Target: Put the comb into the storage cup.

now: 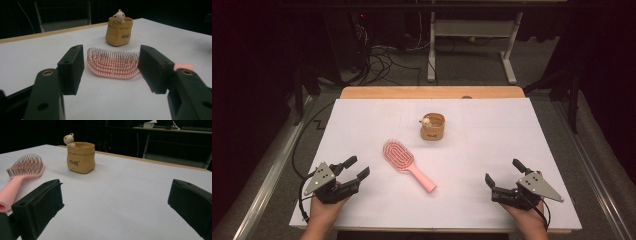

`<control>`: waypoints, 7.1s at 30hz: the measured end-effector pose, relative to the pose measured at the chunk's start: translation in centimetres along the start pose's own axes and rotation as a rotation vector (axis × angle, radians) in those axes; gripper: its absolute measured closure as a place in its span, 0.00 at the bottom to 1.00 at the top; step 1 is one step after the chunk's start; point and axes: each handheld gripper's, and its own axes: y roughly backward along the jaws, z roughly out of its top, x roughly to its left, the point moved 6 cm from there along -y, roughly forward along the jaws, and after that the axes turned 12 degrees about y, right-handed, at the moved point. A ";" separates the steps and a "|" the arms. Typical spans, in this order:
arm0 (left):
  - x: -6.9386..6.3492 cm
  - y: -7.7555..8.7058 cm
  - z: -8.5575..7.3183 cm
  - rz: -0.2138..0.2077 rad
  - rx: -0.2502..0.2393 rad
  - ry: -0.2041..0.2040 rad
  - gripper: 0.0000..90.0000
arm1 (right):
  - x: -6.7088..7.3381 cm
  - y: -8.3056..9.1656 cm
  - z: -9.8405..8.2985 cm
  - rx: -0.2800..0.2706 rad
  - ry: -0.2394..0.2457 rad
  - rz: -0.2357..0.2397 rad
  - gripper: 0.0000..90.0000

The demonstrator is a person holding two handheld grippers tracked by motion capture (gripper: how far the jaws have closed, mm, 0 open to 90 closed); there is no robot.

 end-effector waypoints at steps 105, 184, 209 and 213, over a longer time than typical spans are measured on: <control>-8.1 -10.4 -2.8 0.008 0.614 -0.198 1.00 | 0.0 0.2 0.0 -0.005 -0.007 0.009 0.00; 1.1 3.2 -3.2 0.018 0.260 0.106 0.98 | 0.4 0.0 0.0 -0.001 -0.034 0.030 0.00; 1.7 3.4 -2.6 0.037 0.170 0.090 0.46 | 0.4 -0.1 -0.1 0.002 -0.037 0.030 0.00; 1.8 3.4 -2.4 0.056 0.159 0.082 0.37 | 0.4 -0.1 0.0 0.002 -0.034 0.029 0.00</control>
